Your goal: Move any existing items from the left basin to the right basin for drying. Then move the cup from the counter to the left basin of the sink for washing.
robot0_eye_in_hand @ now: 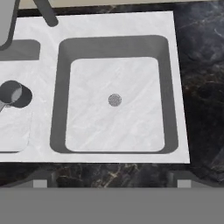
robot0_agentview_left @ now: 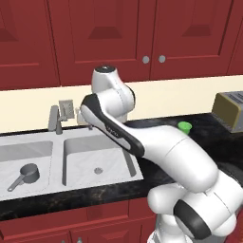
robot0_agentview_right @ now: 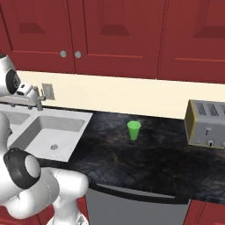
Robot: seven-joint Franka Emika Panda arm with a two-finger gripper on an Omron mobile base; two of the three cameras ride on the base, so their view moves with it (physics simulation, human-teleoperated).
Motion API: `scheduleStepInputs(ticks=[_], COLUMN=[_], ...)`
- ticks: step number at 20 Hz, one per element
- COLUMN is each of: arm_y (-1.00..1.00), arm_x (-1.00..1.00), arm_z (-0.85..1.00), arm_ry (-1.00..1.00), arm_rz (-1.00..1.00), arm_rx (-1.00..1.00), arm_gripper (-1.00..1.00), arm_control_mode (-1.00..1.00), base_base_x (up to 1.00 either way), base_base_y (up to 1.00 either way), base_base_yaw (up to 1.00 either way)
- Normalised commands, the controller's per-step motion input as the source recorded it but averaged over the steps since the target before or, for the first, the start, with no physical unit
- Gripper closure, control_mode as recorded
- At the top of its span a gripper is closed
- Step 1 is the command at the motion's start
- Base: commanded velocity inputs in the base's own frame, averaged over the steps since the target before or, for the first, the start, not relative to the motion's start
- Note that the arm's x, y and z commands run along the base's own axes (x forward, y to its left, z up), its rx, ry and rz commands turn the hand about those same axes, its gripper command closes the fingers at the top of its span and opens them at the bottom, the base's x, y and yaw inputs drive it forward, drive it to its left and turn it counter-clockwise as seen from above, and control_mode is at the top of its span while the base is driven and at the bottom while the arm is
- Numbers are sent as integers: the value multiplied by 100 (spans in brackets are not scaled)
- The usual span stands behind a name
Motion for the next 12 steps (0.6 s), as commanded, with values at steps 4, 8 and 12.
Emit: scheduleStepInputs(ticks=[4,8,12], arm_y=[66,69,67], arm_x=[-14,-3,0], arm_z=[-8,-10,-19], arm_ry=[1,2,4], arm_rz=[0,0,0], arm_rx=[0,0,0], arm_gripper=[-100,-100,-100], arm_control_mode=[-100,-100,-100], base_base_x=[0,0,0], base_base_y=[0,0,0], base_base_yaw=[0,0,0])
